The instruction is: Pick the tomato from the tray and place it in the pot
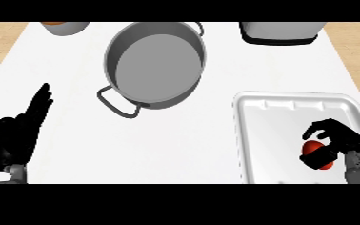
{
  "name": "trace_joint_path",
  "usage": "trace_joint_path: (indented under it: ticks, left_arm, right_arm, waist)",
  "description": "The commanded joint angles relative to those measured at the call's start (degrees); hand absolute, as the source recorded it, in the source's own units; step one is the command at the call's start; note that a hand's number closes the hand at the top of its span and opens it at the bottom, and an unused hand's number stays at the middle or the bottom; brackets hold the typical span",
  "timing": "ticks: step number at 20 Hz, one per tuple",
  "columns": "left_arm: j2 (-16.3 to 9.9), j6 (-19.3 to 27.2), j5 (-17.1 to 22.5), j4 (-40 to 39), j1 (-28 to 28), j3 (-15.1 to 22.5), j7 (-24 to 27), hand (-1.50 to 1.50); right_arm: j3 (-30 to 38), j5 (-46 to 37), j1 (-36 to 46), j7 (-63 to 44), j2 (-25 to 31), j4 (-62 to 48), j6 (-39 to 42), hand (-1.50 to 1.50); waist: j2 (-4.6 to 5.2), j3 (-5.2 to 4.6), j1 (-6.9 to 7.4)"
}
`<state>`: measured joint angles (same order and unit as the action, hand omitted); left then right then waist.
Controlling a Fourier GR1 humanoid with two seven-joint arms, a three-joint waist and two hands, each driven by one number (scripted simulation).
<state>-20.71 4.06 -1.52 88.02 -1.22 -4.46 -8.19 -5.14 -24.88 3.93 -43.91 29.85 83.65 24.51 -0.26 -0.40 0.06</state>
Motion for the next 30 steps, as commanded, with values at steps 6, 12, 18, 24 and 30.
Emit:
trace_joint_path:
  ticks: [6,12,18,24,30]
  left_arm:
    - [3.1,-0.5,-3.0,5.2,-1.1,-0.4,-3.3,0.00]
    - [2.7,-3.8,-2.7,0.9,1.1,1.6,0.7,0.00]
    - [3.2,-4.5,-3.8,0.3,5.4,4.1,0.1,0.00]
    - [3.7,-3.9,-4.2,-1.1,6.6,4.0,-0.3,0.00]
    - [4.4,-3.7,-4.4,-2.5,7.8,4.3,-0.8,0.00]
  right_arm:
    - [2.3,-2.4,-0.5,-1.5,-3.3,3.8,4.1,1.50]
    - [-16.6,-12.6,14.7,-10.2,-22.2,6.2,-2.5,1.50]
    - [-26.7,-20.9,29.9,-17.1,-29.5,0.2,-7.1,1.50]
    - [-30.1,-30.1,45.9,-24.6,-29.8,-4.9,-12.5,1.50]
    - [-31.5,-36.1,57.6,-31.0,-29.8,-10.0,-17.8,1.50]
  waist:
    - [0.19,0.40,0.01]
    - [0.77,0.14,7.41]
    - [1.44,-0.12,11.18]
    - [0.73,-0.16,10.58]
    - [0.80,-0.05,9.96]
